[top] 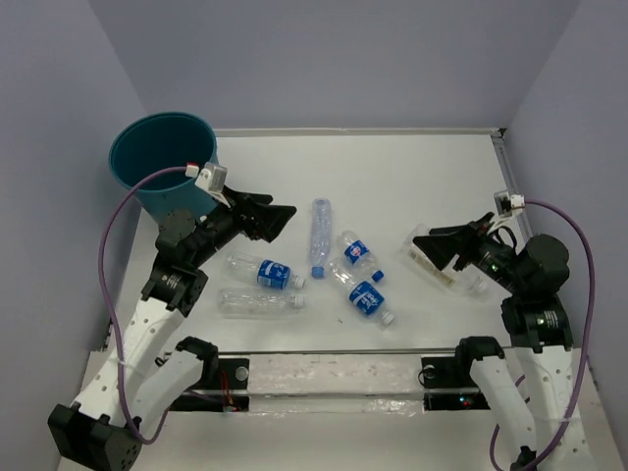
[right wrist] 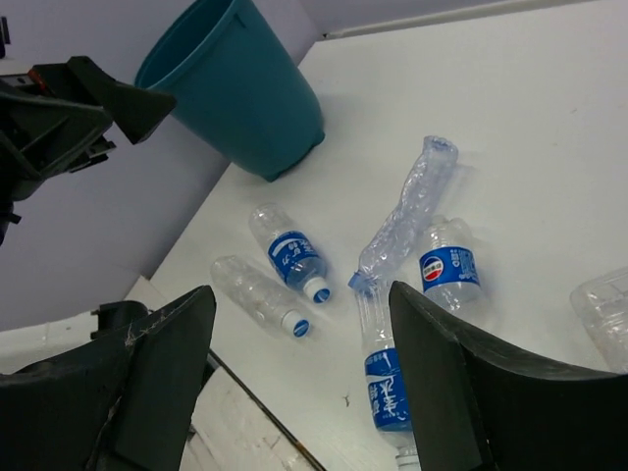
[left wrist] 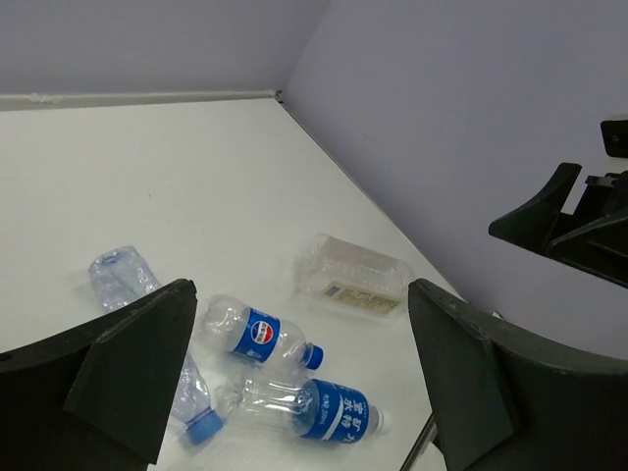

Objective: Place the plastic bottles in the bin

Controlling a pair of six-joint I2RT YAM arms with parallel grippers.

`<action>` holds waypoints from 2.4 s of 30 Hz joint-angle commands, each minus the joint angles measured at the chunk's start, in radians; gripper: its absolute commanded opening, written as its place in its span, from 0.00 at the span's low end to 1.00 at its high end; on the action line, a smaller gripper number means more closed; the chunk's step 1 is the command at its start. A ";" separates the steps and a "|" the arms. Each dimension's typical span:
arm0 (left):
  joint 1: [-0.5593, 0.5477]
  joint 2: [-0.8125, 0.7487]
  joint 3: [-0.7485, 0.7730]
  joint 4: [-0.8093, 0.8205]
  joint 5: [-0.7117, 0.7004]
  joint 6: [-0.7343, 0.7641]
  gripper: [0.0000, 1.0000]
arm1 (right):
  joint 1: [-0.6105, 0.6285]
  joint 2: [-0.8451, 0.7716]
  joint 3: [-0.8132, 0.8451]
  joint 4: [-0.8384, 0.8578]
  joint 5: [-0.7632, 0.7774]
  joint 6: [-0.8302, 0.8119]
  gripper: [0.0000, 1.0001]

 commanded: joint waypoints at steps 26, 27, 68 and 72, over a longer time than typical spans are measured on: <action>-0.416 1.084 0.771 -0.573 -0.946 0.189 0.77 | -0.008 0.004 -0.205 0.083 -0.047 0.042 0.76; -0.416 1.096 0.763 -0.562 -0.934 0.189 0.77 | -0.008 0.004 -0.206 0.086 -0.049 0.041 0.76; 0.162 0.515 0.848 -0.266 -0.915 0.142 0.00 | 0.538 0.270 -0.050 0.202 0.197 0.053 0.67; 0.325 0.487 0.777 -0.136 -0.924 0.125 0.04 | 0.737 0.405 0.028 0.211 0.322 0.013 0.67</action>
